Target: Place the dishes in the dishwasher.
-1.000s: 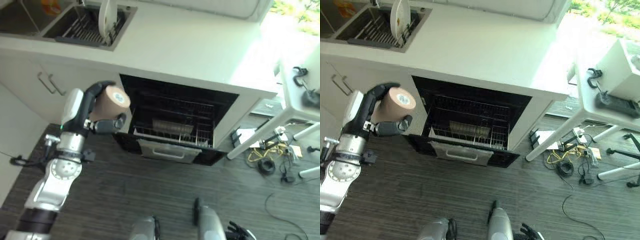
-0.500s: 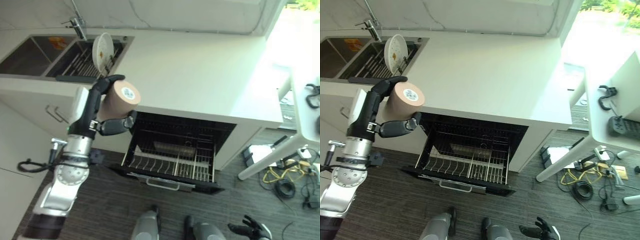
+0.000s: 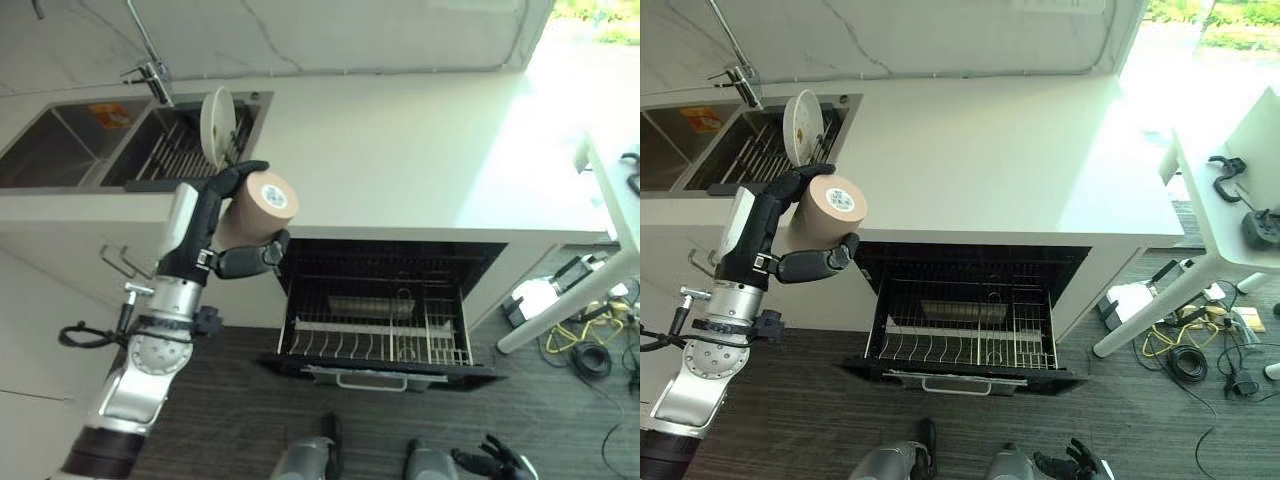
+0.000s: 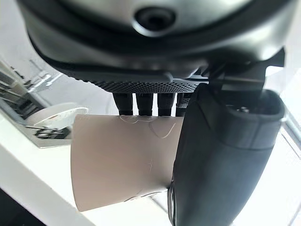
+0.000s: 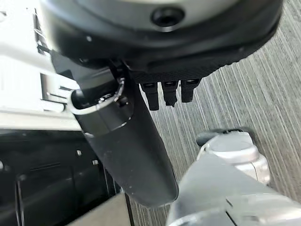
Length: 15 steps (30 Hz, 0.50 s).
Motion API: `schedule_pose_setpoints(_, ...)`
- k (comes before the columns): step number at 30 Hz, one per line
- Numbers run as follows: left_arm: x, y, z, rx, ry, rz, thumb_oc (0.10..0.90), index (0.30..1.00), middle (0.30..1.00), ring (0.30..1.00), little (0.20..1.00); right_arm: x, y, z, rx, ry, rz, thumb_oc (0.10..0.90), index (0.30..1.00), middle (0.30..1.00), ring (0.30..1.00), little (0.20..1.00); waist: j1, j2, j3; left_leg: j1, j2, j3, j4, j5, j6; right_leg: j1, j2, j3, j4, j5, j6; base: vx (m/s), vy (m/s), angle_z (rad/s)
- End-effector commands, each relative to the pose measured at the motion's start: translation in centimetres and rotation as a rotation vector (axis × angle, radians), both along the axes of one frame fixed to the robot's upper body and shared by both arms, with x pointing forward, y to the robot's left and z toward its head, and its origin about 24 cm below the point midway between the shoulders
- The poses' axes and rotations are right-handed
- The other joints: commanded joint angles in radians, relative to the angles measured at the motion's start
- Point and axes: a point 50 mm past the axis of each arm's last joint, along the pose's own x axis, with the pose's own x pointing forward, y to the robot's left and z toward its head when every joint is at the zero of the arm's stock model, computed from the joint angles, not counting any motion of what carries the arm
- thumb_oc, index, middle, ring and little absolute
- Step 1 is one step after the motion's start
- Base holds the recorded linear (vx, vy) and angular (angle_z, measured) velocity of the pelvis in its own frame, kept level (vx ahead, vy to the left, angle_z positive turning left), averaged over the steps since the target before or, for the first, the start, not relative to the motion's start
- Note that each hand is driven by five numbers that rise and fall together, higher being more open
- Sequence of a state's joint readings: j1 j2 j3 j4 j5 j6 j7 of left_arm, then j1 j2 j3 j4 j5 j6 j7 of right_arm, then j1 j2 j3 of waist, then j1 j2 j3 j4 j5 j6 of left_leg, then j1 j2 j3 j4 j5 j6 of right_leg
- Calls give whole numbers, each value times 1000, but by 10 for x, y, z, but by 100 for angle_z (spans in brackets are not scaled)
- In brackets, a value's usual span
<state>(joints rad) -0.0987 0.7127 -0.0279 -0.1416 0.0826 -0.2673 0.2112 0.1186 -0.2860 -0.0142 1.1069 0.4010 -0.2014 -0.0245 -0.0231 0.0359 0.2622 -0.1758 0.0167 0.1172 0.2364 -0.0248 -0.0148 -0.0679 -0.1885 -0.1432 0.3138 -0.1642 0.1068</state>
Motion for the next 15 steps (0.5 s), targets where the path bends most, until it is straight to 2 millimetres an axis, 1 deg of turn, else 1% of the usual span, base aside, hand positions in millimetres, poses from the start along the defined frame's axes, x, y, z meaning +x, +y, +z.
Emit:
schedule_pose_setpoints(1,-8,-7,55,-116,-266,-90,400,300,300,300,300,-5,-28,12,-82,-74,-148,800,900,900,900,900,-6,14,-59,36,82,-4,64,-134,-29,-30,23,-24,-14,11,21,-67,-35,-7)
schedule_pose_setpoints(2,-8,-7,54,-149,-239,-118,400,300,300,300,300,-4,-31,15,-78,-118,-220,800,900,900,900,900,-9,12,-61,38,85,1,64,-137,-28,-31,23,-22,-14,12,22,-70,-37,-10)
schedule_pose_setpoints(3,-7,-7,53,-211,-199,-165,400,300,300,300,300,-1,-37,20,-78,-189,-330,800,900,900,900,900,-12,9,-63,41,88,9,64,-139,-27,-33,22,-21,-14,15,24,-56,-30,-11)
schedule_pose_setpoints(4,-4,-10,45,-375,-102,-279,400,300,300,300,300,8,-43,31,-78,-315,-454,800,900,900,900,900,-27,4,-68,53,93,25,64,-146,-23,-36,21,-14,-14,17,27,-43,-21,-16)
schedule_pose_setpoints(7,-2,-14,33,-522,-41,-375,400,300,300,300,300,19,-44,47,-169,-419,-412,800,900,900,900,900,-51,-2,-74,68,98,48,64,-157,-16,-39,21,-1,-14,20,29,-19,3,-18)
schedule_pose_setpoints(9,-1,-16,28,-605,-14,-433,400,300,300,300,300,19,-49,57,-217,-484,-448,800,900,900,900,900,-68,-7,-79,78,103,63,64,-161,-14,-41,23,8,-14,22,31,5,-2,-29)
schedule_pose_setpoints(10,0,-18,25,-684,14,-477,400,300,300,300,300,17,-53,62,-240,-519,-475,800,900,900,900,900,-76,-10,-79,91,105,69,64,-170,-14,-34,24,11,-14,17,34,4,-19,-31)
schedule_pose_setpoints(11,1,-20,21,-775,47,-524,400,300,300,300,300,16,-57,68,-259,-559,-495,800,900,900,900,900,-82,-14,-81,93,107,75,64,-167,-14,-38,25,16,-14,23,33,23,-36,-33)
schedule_pose_setpoints(12,3,-25,9,-929,111,-597,400,300,300,300,300,19,-61,80,-298,-634,-496,800,900,900,900,900,-93,-19,-87,104,107,84,64,-177,-11,-37,27,24,-14,20,35,-15,-51,-27)
schedule_pose_setpoints(14,3,-30,-10,-1171,184,-678,400,300,300,300,300,28,-60,104,-368,-769,-464,800,900,900,900,900,-115,-28,-92,118,113,105,64,-182,-3,-43,25,34,-14,26,36,3,-35,-24)
schedule_pose_setpoints(15,3,-31,-16,-1251,205,-701,400,300,300,300,300,32,-60,114,-390,-814,-448,800,900,900,900,900,-122,-31,-94,122,116,115,64,-183,-2,-46,24,35,-14,27,37,7,-15,-50)
